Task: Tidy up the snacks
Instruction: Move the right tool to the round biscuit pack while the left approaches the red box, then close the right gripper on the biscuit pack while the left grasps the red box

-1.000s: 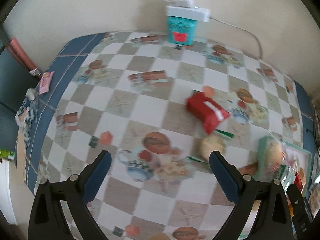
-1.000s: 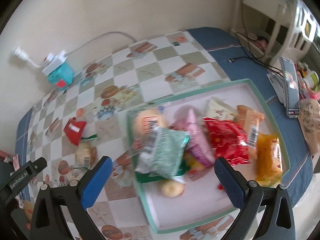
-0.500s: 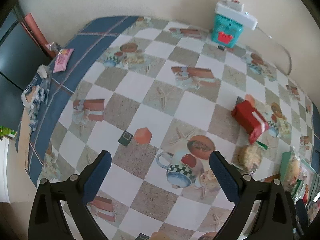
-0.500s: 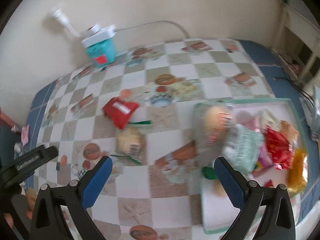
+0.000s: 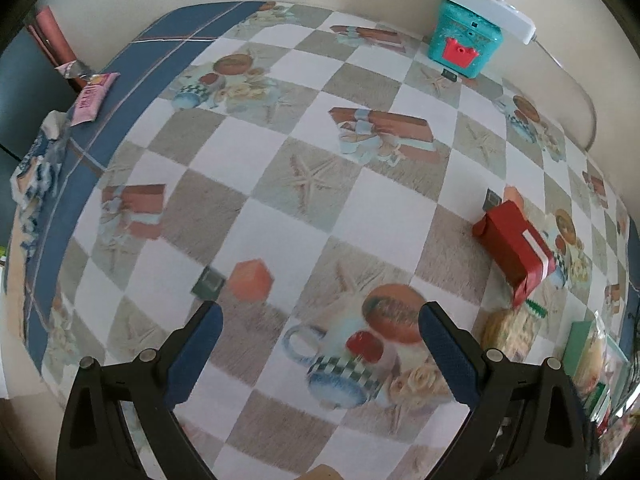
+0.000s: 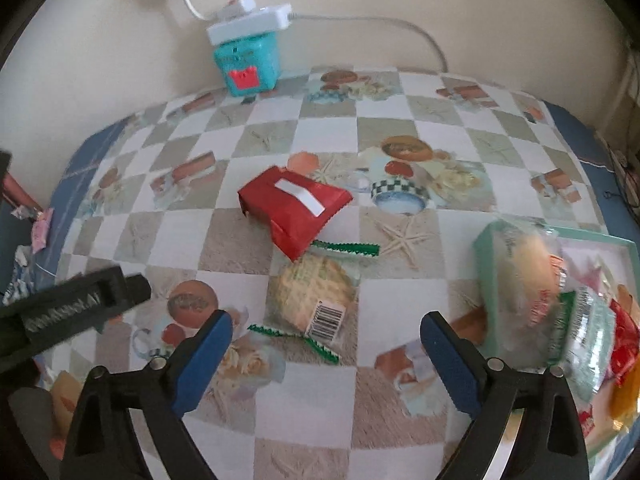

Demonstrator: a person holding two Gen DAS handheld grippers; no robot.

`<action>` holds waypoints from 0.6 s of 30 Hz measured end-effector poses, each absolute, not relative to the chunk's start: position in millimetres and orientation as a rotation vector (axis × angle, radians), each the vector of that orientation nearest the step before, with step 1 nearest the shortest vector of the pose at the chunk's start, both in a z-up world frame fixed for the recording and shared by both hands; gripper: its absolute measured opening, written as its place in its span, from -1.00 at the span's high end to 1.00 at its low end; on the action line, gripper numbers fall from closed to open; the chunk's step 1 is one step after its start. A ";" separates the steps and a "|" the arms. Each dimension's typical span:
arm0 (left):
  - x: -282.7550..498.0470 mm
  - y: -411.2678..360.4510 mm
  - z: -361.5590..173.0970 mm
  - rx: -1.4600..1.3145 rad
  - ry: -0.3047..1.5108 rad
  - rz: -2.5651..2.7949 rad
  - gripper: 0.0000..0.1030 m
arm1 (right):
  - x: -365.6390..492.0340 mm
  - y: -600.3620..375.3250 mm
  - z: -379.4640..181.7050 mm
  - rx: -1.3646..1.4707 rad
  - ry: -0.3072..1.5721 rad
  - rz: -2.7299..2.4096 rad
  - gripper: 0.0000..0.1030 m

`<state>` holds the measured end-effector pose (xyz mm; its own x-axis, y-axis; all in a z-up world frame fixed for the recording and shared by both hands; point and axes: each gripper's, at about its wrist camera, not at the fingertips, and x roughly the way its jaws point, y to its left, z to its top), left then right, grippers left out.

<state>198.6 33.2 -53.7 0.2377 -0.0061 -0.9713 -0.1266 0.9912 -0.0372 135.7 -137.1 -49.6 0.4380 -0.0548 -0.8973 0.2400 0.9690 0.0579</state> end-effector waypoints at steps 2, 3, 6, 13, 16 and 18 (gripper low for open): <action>202.1 33.4 -60.2 -0.128 1.337 0.085 -0.91 | 141.1 -136.5 -58.3 0.192 1.111 -0.176 -0.80; 203.6 33.9 -63.2 -0.131 1.343 0.090 -0.91 | 144.0 -135.7 -62.9 0.194 1.114 -0.171 -0.77; 207.4 36.2 -71.0 -0.145 1.356 0.095 -0.91 | 150.8 -133.3 -73.3 0.189 1.121 -0.172 -0.68; 215.2 44.5 -79.7 -0.198 1.363 0.092 -0.91 | 155.4 -134.0 -82.0 0.157 1.111 -0.194 -0.10; 216.2 44.6 -82.0 -0.222 1.368 0.080 -0.91 | 152.2 -141.1 -81.5 0.172 1.101 -0.191 -0.04; 216.4 43.1 -82.8 -0.235 1.369 0.070 -0.91 | 150.6 -145.2 -81.6 0.169 1.099 -0.196 -0.04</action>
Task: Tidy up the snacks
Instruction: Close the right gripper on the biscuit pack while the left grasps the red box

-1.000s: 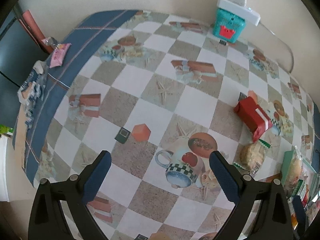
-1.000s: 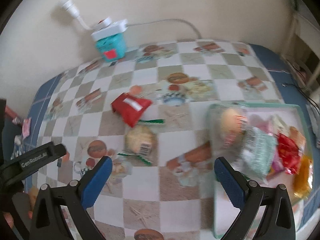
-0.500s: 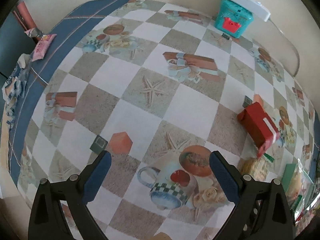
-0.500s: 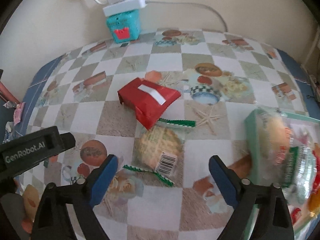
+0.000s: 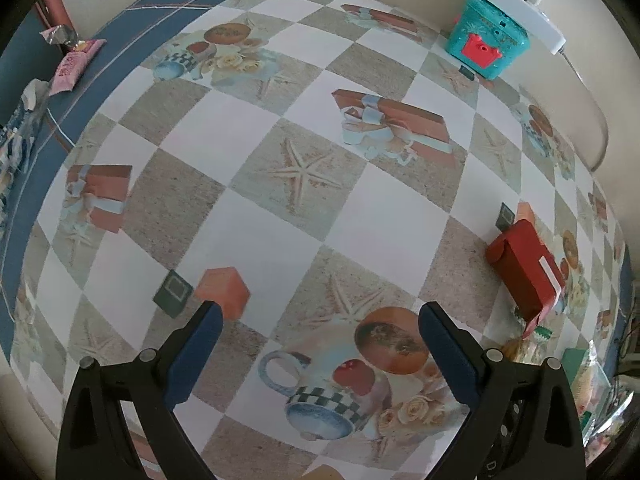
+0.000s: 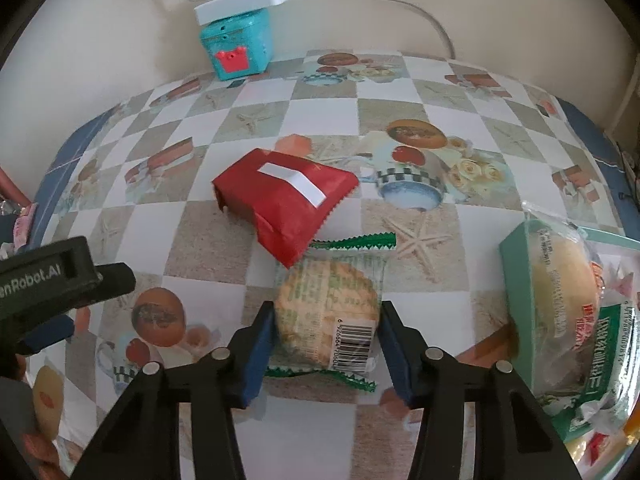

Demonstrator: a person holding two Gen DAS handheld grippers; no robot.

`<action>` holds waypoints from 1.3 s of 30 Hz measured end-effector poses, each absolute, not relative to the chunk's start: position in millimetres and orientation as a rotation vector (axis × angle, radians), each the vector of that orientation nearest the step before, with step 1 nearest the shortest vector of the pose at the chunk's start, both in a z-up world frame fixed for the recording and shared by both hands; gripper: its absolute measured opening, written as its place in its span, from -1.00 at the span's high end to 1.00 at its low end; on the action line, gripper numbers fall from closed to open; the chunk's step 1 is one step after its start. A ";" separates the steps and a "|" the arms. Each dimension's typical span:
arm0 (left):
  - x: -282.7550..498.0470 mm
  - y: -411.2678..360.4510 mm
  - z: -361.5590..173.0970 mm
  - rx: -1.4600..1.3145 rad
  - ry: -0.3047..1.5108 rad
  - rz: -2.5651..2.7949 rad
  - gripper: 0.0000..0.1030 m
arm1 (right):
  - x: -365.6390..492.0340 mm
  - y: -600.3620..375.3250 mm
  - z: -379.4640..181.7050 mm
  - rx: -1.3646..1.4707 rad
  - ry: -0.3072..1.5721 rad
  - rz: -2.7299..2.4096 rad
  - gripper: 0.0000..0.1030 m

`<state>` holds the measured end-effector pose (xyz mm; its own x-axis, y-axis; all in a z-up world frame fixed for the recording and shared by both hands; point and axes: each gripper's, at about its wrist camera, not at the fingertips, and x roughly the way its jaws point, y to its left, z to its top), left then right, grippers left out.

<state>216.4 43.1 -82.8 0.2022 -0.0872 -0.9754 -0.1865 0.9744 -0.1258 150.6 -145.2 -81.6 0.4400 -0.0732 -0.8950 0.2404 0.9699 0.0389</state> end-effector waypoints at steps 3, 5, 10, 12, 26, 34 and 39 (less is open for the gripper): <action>216.6 37.4 -82.8 -0.250 1.365 0.049 -0.91 | 148.5 -154.2 -81.0 0.185 1.103 -0.208 -0.03; 217.5 32.6 -82.1 -0.253 1.361 0.042 -0.91 | 146.3 -160.3 -80.3 0.200 1.106 -0.218 -0.03; 220.4 17.4 -79.4 -0.281 1.348 -0.014 -0.91 | 142.2 -172.1 -68.1 0.234 1.079 -0.218 -0.02; 223.3 12.5 -77.4 -0.302 1.341 -0.043 -0.91 | 139.4 -176.0 -57.2 0.240 1.049 -0.218 -0.02; 251.3 -111.4 -52.6 -0.015 1.271 -0.288 -0.91 | 108.4 -241.9 15.8 0.326 0.843 -0.301 -0.02; 261.6 -138.8 -79.6 0.065 1.300 -0.258 -0.88 | 96.7 -276.8 14.9 0.375 0.835 -0.341 -0.02; 260.0 -136.0 -80.2 0.043 1.296 -0.243 -0.20 | 95.8 -282.3 10.0 0.385 0.849 -0.333 -0.02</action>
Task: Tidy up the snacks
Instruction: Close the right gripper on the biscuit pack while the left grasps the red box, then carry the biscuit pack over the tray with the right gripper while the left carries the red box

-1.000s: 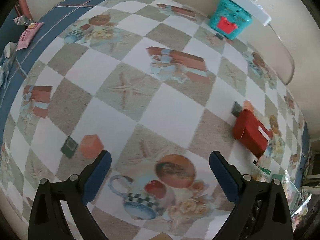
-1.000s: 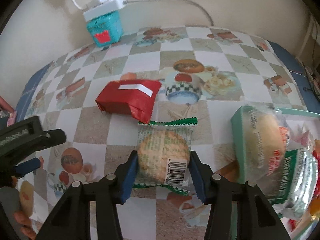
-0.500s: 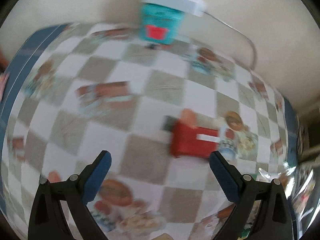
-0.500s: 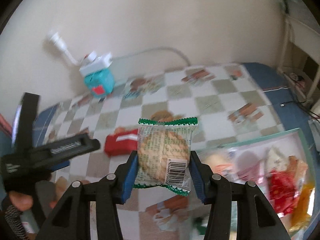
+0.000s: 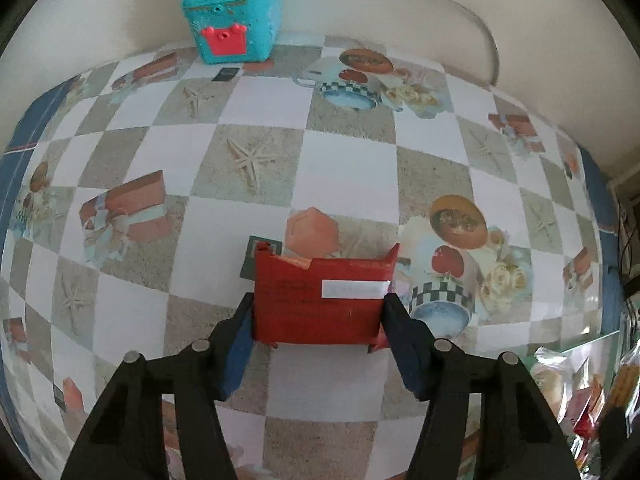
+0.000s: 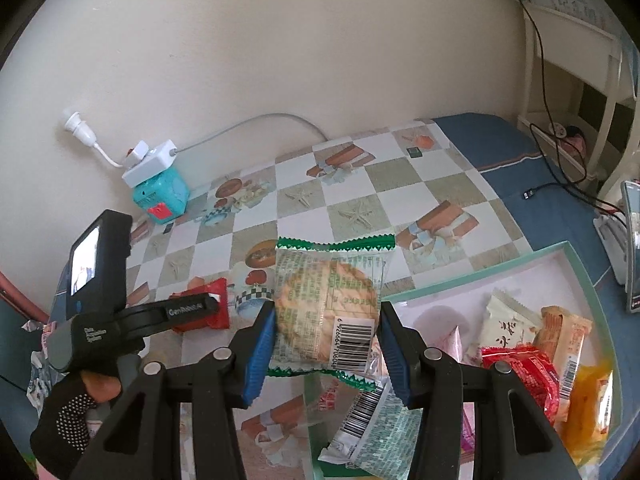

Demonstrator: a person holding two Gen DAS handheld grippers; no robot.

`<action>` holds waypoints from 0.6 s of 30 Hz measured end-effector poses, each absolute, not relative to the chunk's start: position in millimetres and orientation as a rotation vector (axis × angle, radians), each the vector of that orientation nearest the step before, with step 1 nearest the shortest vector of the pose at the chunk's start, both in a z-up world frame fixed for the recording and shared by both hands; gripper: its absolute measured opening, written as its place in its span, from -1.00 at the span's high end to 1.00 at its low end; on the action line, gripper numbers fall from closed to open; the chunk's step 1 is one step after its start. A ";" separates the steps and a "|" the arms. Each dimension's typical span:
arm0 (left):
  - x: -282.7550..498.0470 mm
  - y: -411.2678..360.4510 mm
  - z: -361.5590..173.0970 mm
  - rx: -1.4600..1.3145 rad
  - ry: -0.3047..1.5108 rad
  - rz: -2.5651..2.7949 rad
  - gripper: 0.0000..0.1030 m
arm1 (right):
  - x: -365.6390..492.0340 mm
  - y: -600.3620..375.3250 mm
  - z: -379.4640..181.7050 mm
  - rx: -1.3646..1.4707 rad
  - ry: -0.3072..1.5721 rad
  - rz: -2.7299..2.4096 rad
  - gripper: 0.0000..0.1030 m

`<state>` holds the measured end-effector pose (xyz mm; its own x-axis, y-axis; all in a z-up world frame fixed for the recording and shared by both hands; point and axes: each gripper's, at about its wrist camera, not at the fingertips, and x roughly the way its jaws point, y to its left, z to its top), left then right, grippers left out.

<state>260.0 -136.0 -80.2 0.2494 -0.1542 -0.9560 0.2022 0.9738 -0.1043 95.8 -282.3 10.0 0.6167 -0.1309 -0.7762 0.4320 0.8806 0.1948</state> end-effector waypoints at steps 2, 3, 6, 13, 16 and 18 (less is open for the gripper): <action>256.2 -134.1 -76.0 0.056 1.284 -0.234 -0.19 | 94.0 -281.7 11.7 0.379 0.852 -0.331 -0.02; 253.4 -132.4 -72.3 0.063 1.274 -0.222 -0.19 | 93.2 -281.3 13.0 0.375 0.853 -0.332 -0.02; 239.5 -124.2 -56.3 0.044 1.250 -0.209 -0.19 | 90.3 -280.1 16.4 0.368 0.860 -0.336 -0.02; 180.6 -117.1 -21.2 -0.072 1.238 -0.261 -0.19 | 63.5 -282.0 35.6 0.393 0.866 -0.353 -0.03; 146.8 -121.6 -5.8 -0.094 1.231 -0.312 -0.19 | 41.8 -287.7 40.7 0.409 0.877 -0.381 -0.03; 134.0 -129.5 2.4 -0.078 1.234 -0.334 -0.19 | 26.4 -294.8 40.7 0.424 0.889 -0.404 -0.03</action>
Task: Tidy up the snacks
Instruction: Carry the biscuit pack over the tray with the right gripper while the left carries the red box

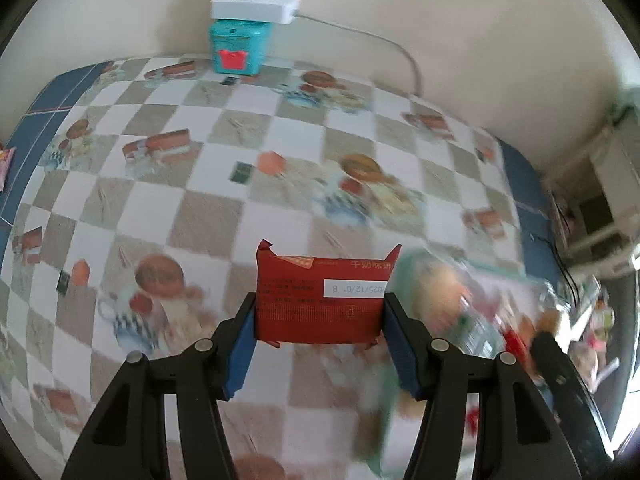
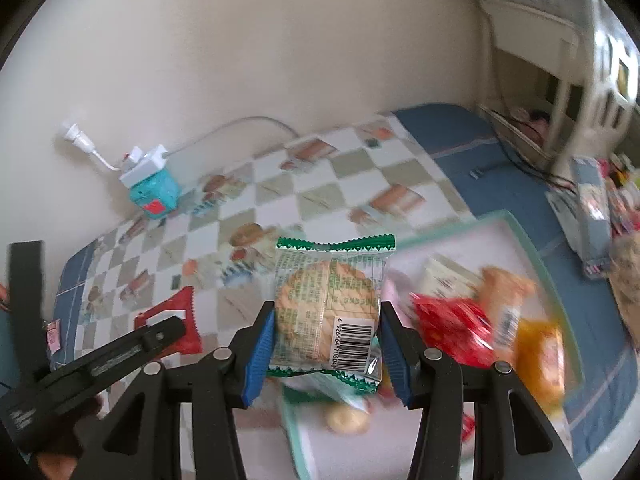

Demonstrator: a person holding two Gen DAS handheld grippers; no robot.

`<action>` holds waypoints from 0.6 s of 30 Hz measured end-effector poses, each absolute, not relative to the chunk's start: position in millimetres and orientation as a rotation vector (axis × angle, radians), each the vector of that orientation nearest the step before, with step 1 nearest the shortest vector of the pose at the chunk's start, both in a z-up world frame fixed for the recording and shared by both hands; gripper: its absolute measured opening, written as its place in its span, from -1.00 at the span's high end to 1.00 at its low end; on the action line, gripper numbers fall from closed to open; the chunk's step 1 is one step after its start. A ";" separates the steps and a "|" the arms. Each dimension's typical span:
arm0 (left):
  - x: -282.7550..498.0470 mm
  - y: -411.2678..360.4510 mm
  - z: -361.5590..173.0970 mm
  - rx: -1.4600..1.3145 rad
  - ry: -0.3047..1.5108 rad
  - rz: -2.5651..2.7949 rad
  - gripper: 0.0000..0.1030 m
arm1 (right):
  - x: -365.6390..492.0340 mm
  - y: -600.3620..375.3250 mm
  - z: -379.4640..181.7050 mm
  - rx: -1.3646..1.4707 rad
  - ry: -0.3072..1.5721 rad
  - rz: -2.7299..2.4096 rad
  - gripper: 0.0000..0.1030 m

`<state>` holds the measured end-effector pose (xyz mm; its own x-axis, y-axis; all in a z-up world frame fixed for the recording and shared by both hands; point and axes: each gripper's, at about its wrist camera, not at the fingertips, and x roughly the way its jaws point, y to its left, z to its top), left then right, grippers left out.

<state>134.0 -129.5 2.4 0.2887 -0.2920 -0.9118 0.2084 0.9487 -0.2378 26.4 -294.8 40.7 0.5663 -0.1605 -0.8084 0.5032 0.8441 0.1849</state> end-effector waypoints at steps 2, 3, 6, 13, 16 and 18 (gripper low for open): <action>116.8 -134.0 15.2 -0.069 1.207 -0.351 -0.19 | 6.7 -303.3 40.2 0.438 0.891 -0.430 -0.03; 108.1 -137.4 21.0 -0.055 1.195 -0.362 -0.19 | -1.9 -306.8 38.9 0.445 0.893 -0.446 -0.03; 84.1 -147.8 30.8 -0.046 1.179 -0.413 -0.19 | -24.2 -317.5 33.1 0.470 0.906 -0.485 -0.03; 37.6 -179.1 15.1 0.003 1.235 -0.501 -0.20 | -60.8 -342.7 11.6 0.530 0.948 -0.561 -0.03; 25.4 -195.6 9.4 0.052 1.233 -0.525 -0.20 | -64.9 -352.9 2.0 0.567 0.958 -0.566 -0.03; 20.3 -205.2 4.3 0.085 1.235 -0.538 -0.20 | -66.0 -358.0 -4.1 0.580 0.971 -0.569 -0.03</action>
